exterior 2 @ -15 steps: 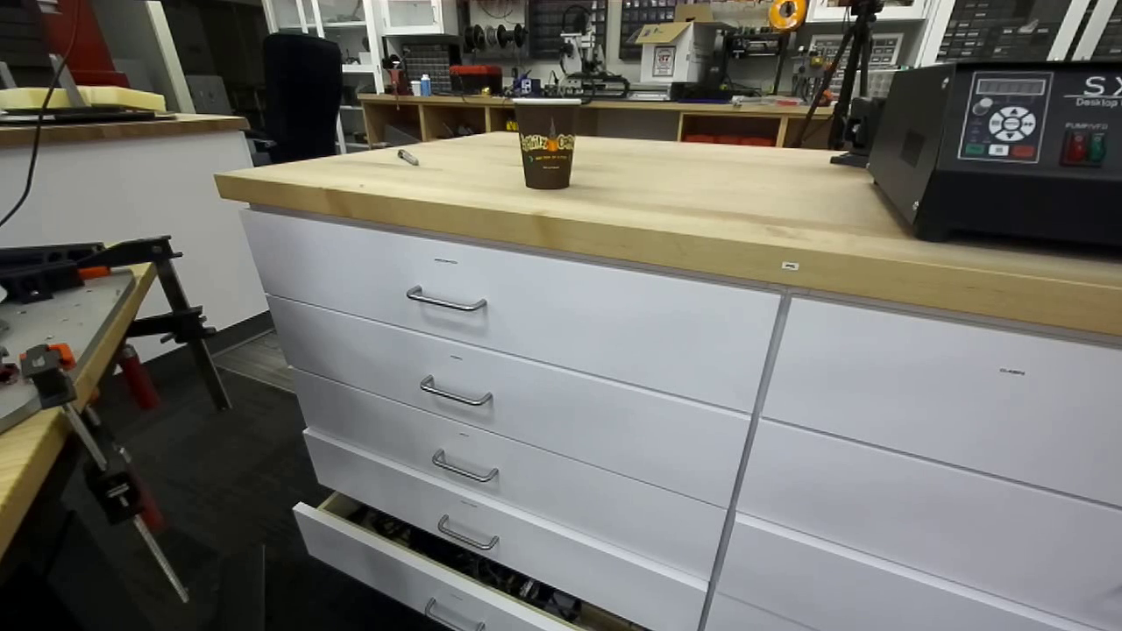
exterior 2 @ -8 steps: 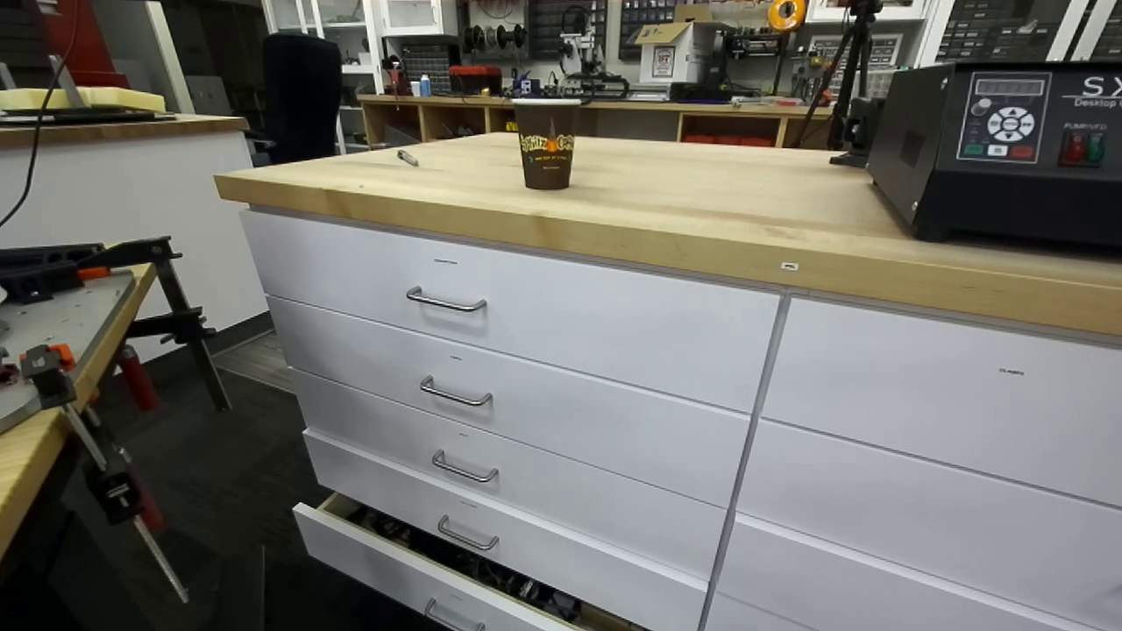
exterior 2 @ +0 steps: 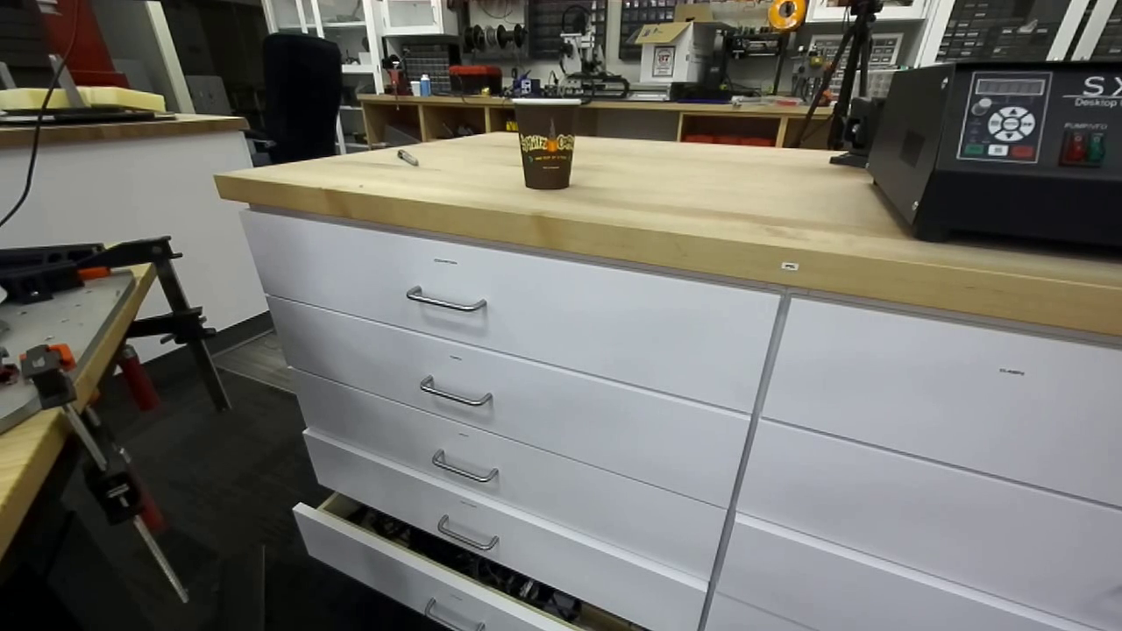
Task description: Put the black pen in the brown coffee cup
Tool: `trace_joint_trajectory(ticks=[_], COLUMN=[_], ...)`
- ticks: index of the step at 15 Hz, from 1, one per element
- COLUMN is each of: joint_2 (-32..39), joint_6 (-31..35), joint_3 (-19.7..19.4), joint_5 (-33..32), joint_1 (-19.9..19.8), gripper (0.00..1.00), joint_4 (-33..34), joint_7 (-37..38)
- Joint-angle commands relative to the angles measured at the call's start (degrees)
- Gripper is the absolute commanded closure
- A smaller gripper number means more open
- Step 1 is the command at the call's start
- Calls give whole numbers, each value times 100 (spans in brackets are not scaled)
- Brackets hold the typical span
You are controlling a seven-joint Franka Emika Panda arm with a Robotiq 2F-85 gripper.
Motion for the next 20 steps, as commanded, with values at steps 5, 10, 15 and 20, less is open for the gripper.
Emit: trace_joint_trajectory(ticks=[5,10,15,20], joint_2=[1023,1608,1803,1843], joint_6=[-31,46,812,1745], joint_3=[748,1125,1269,1273], joint_5=[103,-82,88,344], joint_1=[274,397,412,386], gripper=[0,0,0,0], joint_4=[491,674,636,419], joint_7=[-1508,-2166,-1936,-1511])
